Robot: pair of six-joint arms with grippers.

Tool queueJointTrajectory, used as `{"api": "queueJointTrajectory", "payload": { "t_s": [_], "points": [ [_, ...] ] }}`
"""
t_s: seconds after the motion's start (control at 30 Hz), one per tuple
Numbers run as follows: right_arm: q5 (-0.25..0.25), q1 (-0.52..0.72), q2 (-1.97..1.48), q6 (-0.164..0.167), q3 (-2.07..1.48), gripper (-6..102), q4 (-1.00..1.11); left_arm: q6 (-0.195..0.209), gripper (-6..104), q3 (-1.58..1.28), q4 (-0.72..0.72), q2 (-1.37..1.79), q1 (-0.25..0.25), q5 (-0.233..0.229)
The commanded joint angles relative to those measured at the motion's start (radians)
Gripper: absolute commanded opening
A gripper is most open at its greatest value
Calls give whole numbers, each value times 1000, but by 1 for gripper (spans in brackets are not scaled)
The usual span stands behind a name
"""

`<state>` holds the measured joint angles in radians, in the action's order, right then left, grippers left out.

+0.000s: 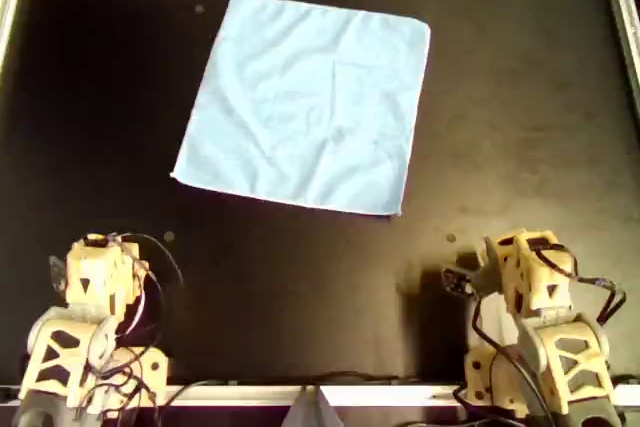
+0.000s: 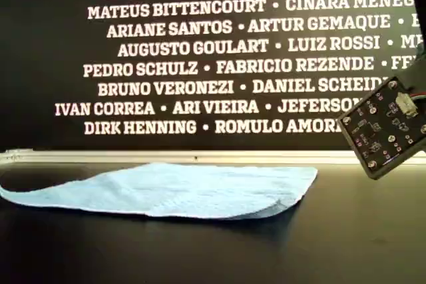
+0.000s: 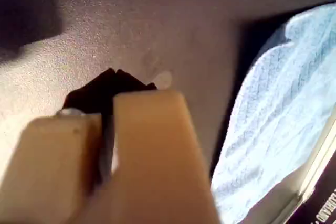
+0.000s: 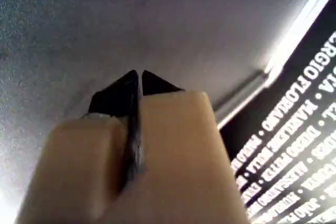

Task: Fold a cloth

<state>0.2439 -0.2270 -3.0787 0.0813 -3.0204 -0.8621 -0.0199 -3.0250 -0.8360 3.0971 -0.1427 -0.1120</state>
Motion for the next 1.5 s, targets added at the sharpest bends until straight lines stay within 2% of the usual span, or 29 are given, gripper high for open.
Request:
{"api": "queueJointTrajectory", "payload": {
  "t_s": [0.0,0.07,0.17,0.23,0.27,0.33,0.47,0.57,0.63,0.73,0.87,1.1,1.37,1.4,1.47],
  "points": [
    [-60,-3,-37,5,-6,2,28,8,-1,15,35,12,21,8],
    [-110,-2,-37,9,-6,2,77,8,-1,15,101,12,21,8],
    [-161,-2,-37,-3,-6,2,172,8,-1,15,256,12,21,8],
    [-170,0,-37,2,-8,2,250,8,-1,15,367,12,21,8],
    [-160,0,-37,9,-9,2,282,8,-1,15,411,12,21,8],
    [-173,0,-37,-3,-11,2,324,8,-1,15,468,12,21,8],
    [-195,-2,-37,-3,-3,2,348,9,-1,15,486,12,21,8],
    [-242,-2,-37,6,-5,2,383,9,-1,15,489,12,17,11],
    [-284,-2,-37,11,-6,2,428,9,-1,15,505,12,-5,20],
    [-319,0,-37,11,-9,2,457,8,-1,15,505,12,-49,46],
    [-322,0,-37,11,-3,2,471,-5,-1,15,505,12,-92,69],
    [-324,-2,-37,11,-5,2,471,6,-1,15,505,12,-94,69],
    [-322,0,-37,11,-8,2,471,-5,-1,15,505,12,-94,69],
    [-322,-2,-37,-3,-11,2,471,-5,-1,15,505,12,-94,69],
    [-322,-2,-37,-3,-11,2,471,-6,-1,15,505,12,-94,69]
  ]
}}
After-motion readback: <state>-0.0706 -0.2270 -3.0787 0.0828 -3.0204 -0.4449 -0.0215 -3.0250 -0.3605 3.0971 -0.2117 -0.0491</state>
